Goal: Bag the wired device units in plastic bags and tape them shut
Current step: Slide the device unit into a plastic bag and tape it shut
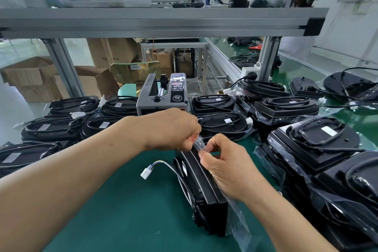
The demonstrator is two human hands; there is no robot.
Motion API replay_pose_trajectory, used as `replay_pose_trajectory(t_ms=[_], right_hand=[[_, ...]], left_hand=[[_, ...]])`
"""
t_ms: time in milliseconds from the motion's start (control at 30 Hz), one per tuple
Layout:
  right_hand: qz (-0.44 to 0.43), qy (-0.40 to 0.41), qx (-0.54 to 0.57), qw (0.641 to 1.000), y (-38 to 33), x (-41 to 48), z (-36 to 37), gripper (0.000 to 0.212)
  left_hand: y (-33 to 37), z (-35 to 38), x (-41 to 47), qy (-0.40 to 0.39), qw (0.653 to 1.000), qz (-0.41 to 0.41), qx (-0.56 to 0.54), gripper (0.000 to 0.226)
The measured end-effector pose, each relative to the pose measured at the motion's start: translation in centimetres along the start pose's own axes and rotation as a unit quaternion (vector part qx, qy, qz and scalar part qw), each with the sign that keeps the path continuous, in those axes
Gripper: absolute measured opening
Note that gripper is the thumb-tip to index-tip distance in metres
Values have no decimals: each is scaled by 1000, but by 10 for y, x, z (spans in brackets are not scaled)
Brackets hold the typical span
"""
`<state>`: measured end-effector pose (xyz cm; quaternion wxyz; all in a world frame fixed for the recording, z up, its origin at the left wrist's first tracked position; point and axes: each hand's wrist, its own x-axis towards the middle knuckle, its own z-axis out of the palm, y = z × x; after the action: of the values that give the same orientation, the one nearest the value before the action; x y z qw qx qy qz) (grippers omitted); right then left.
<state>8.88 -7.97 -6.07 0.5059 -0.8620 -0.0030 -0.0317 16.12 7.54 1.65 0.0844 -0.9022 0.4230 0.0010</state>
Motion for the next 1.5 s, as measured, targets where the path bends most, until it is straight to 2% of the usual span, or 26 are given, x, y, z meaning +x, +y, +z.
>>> replay_pose_trajectory(t_ms=[167,333,400,467,500,533,567,667,733,833,933,1100,1200,1267,1367,1500], right_hand=[[4,-1,-1,1000,-1,-1,-1,19],[-1,13,-6,1000,-1,0,0,17],[-7,14,-16,1000,1,0,-1,18],[-17,13,-18,1000,3,0,-2,19],[-25,13,-18,999,3,0,-2,19],[-33,13,-19,999,4,-1,-2,19],[-40,14,-20,999,3,-1,-2,19],[-43,11,-20,999,3,-1,-2,18],[-42,10,-22,999,2,-1,-2,17],[-44,14,-21,999,2,-2,-2,17],[-46,15,-20,999,2,-2,-2,17],[-47,15,-21,999,3,-1,-2,17],[-50,13,-20,998,4,-1,-2,17],[-52,13,-22,998,4,-1,-1,16],[-52,13,-21,998,4,-1,-1,16],[-50,8,-12,999,3,-2,-2,16]], left_hand=[[-5,2,-4,0,999,-6,-44,19],[-16,0,-13,37,992,-50,-107,20],[-23,3,-20,59,980,-77,-173,15],[-35,12,-27,109,949,-136,-264,14],[-41,20,-29,145,919,-187,-315,17],[-47,30,-32,184,875,-247,-372,19],[-52,42,-34,221,815,-309,-438,20],[-53,77,-33,267,592,-437,-622,16],[-49,91,-26,253,487,-462,-697,13],[-46,93,-13,229,370,-461,-774,17],[-47,92,-4,230,295,-456,-807,21],[-50,89,5,246,254,-462,-813,19],[-50,85,12,251,246,-466,-812,20],[-50,85,19,260,242,-478,-803,12],[-49,86,28,294,234,-492,-785,16],[-43,83,29,354,228,-492,-762,9]])
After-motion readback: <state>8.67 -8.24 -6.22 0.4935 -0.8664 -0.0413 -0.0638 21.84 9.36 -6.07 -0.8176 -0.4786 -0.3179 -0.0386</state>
